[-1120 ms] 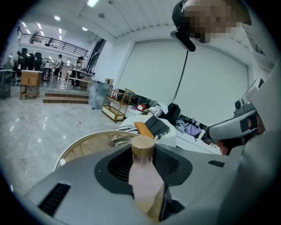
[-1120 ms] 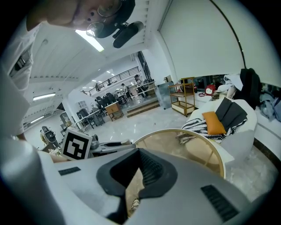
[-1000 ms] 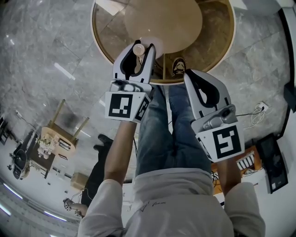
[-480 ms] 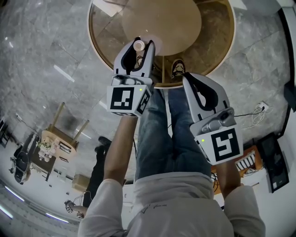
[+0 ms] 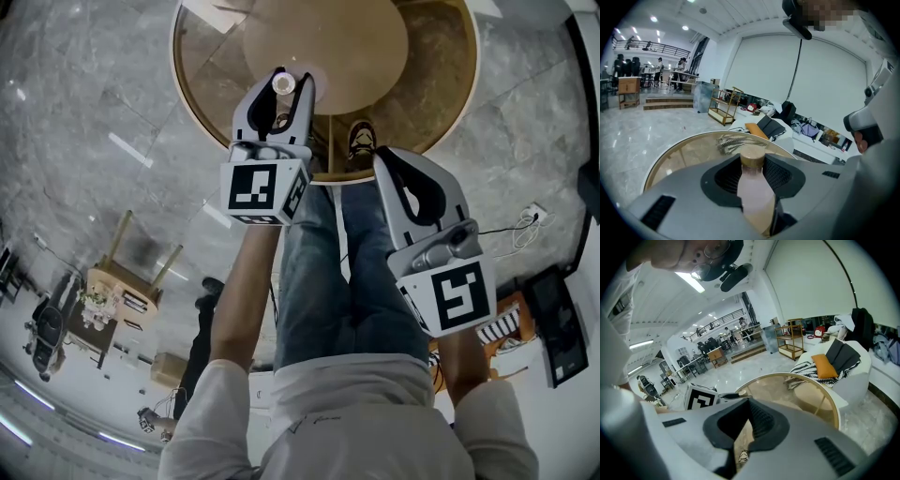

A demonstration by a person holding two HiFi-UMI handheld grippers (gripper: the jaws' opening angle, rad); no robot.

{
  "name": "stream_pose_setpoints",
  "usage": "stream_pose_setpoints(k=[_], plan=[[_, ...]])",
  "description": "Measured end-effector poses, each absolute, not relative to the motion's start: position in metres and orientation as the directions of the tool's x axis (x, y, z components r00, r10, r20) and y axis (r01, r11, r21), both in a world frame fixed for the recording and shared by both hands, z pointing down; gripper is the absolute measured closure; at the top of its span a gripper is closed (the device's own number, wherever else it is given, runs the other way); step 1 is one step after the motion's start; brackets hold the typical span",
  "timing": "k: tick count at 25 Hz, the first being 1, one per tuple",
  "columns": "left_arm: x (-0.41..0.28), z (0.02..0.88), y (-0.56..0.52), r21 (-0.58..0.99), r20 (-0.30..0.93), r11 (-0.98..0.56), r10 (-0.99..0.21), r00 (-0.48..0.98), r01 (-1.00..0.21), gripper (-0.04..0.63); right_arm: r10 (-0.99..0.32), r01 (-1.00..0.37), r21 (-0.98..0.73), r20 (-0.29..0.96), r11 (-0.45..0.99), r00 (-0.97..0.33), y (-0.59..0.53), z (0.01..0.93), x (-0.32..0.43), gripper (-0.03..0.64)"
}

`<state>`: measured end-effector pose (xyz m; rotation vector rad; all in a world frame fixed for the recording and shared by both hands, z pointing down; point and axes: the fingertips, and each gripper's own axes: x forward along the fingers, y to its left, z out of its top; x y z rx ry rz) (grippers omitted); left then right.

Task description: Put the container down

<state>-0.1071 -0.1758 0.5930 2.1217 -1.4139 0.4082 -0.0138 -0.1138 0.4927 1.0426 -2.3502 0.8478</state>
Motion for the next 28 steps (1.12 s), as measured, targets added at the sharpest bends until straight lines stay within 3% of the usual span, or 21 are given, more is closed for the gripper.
stream_pose_setpoints(k=[28], plan=[[-0.098,0.643,-0.185,0.186,0.569,-0.322,-0.735,0.369,-0.928,0.446,-0.469,-0.768,-0.367,0.629,0.524,-0.62,-0.116,0.513,-0.007,0.603]])
